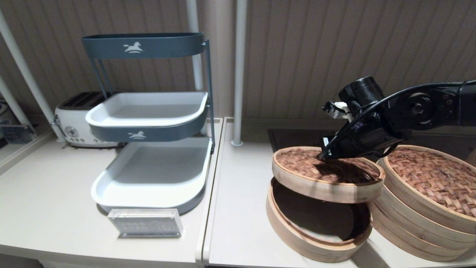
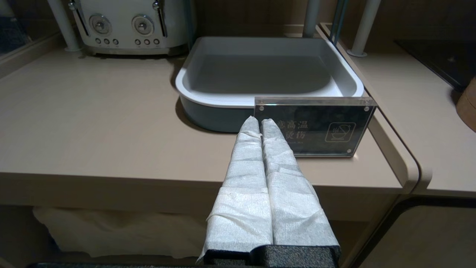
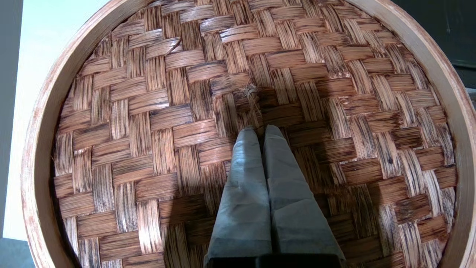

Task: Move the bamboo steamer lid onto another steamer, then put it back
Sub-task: Put the steamer

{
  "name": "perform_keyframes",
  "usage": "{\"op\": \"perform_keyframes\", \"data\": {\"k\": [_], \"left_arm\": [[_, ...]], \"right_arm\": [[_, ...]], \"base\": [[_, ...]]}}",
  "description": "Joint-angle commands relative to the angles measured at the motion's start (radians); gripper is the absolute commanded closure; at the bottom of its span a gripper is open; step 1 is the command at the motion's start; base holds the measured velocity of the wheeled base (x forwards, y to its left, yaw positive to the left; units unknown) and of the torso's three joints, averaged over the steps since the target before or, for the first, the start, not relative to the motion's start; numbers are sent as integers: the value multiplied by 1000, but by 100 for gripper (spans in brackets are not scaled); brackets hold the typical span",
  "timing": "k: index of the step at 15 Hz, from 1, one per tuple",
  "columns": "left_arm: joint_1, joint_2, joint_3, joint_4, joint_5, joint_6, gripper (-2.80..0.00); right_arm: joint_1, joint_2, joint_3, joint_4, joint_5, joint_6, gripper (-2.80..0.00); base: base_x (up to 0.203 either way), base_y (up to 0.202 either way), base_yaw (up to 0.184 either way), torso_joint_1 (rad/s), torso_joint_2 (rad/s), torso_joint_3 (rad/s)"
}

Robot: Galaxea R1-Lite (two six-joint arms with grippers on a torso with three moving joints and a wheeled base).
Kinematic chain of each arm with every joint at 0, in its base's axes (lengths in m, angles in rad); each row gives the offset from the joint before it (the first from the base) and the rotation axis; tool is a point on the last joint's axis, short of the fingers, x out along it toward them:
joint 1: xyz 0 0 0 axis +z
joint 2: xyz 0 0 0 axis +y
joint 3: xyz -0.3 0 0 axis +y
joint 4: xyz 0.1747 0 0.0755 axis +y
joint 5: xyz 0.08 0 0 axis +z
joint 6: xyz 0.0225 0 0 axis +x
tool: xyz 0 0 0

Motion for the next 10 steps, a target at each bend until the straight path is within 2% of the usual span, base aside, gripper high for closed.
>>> {"op": "perform_keyframes", "data": {"k": [1, 4, 10], "left_arm": [[0, -2, 28, 0, 0, 0, 0], [0, -2, 28, 0, -1, 0, 0], [0, -2, 28, 0, 0, 0, 0]], "right_arm": [[1, 4, 27, -21, 0, 1, 0], [2, 4, 76, -122, -3, -6, 0], [16, 4, 88, -123, -5, -8, 0]], "base": [[0, 0, 0, 0, 0, 0], [0, 0, 0, 0, 0, 0], [0, 0, 0, 0, 0, 0]]}}
